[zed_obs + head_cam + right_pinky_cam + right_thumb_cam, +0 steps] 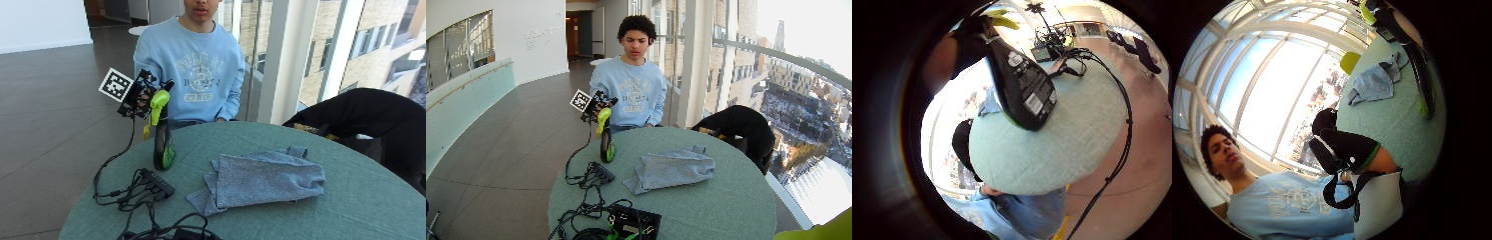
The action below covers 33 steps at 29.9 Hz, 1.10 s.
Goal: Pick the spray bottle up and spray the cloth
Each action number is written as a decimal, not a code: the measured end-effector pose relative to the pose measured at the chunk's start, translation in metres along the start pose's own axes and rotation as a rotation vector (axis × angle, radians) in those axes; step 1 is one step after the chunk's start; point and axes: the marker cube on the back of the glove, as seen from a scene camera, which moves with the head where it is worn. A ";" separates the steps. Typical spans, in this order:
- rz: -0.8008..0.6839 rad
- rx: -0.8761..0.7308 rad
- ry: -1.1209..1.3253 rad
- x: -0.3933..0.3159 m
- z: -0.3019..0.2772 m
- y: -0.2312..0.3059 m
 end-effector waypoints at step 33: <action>0.207 0.201 -0.179 0.067 0.065 -0.089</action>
